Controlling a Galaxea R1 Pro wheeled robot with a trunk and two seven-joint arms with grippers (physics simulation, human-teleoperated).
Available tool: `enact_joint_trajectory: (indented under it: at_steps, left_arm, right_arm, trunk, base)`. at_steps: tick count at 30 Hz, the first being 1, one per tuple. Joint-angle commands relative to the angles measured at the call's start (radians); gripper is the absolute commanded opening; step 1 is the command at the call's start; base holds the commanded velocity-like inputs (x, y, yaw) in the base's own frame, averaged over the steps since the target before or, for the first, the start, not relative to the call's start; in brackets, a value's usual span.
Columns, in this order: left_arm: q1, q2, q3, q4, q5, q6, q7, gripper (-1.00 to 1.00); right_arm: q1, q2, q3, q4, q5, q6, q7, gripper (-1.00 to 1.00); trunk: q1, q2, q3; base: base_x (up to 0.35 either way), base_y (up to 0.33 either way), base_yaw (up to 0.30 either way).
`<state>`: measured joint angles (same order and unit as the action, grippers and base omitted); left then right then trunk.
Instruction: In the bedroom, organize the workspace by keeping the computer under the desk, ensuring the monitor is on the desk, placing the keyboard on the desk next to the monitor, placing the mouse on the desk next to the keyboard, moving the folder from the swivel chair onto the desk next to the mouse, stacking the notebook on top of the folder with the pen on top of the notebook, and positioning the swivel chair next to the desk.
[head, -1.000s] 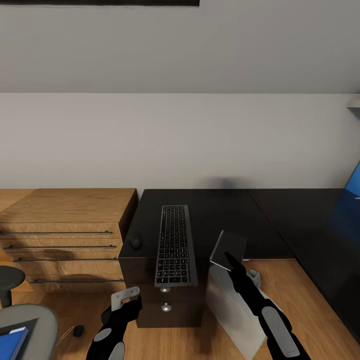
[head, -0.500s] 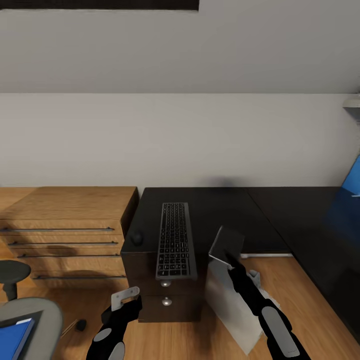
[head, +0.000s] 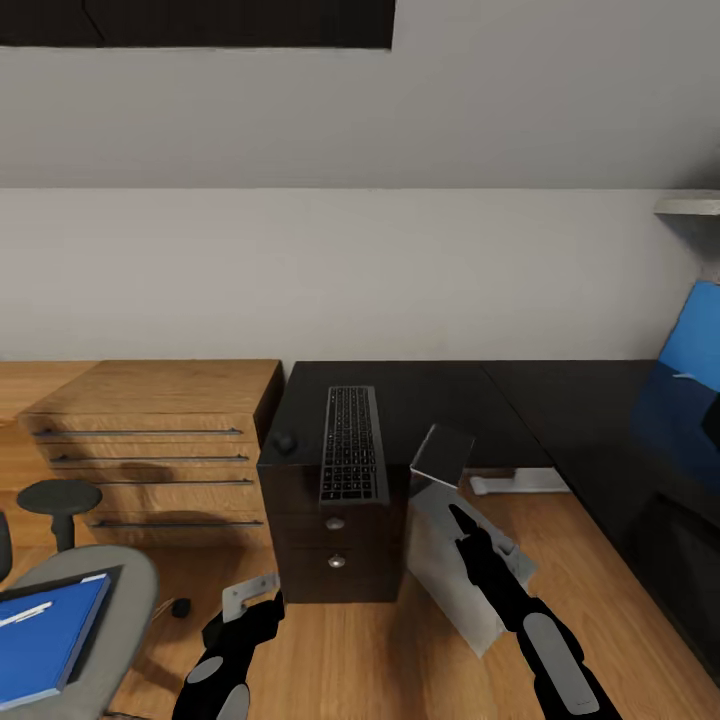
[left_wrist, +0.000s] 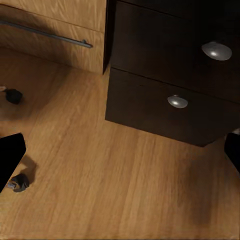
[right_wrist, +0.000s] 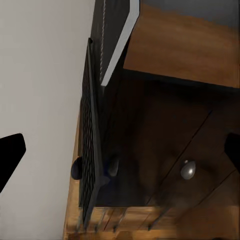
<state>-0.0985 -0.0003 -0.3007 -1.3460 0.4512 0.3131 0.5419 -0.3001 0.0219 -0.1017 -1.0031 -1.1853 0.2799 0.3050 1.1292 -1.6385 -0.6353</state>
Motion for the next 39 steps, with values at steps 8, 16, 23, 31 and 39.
enact_joint_trajectory:
  at_steps: [8, 16, 23, 31, 39]
  left_arm:
    - [-0.001, 0.000, -0.001, -0.001, 0.006, 0.003, 0.007, 1.00]
    - [-0.001, 0.000, -0.001, -0.001, 0.007, 0.003, 0.007, 1.00]
    - [-0.001, -0.001, -0.003, 0.002, 0.008, 0.003, 0.006, 1.00]
    - [-0.001, -0.001, -0.002, 0.114, 0.009, 0.001, 0.005, 1.00]
    - [-0.001, -0.002, -0.007, 0.308, 0.006, -0.005, 0.003, 1.00]
  right_arm:
    - [-0.001, 0.001, -0.004, 0.001, -0.007, 0.008, 0.001, 1.00]
    - [-0.001, 0.003, 0.004, 0.005, 0.013, -0.004, -0.057, 1.00]
    - [-0.002, 0.013, 0.021, 0.015, 0.117, -0.041, -0.333, 1.00]
    - [-0.002, 0.019, 0.059, 0.107, 0.274, -0.207, -0.458, 1.00]
    - [-0.002, 0.045, 0.258, 0.458, 0.497, -0.615, -0.473, 1.00]
  trunk:
    - [-0.001, -0.001, -0.001]
    - [-0.005, 0.006, 0.002]
    - [-0.031, 0.055, 0.024]
    - [-0.062, 0.111, 0.049]
    - [-0.093, 0.167, 0.074]
  base:
    - [-0.328, -0.013, 0.000]
    - [-0.128, -0.030, 0.000]
    - [-0.019, -0.004, 0.000]
    - [-0.003, -0.001, 0.000]
    - [0.000, 0.000, 0.000]
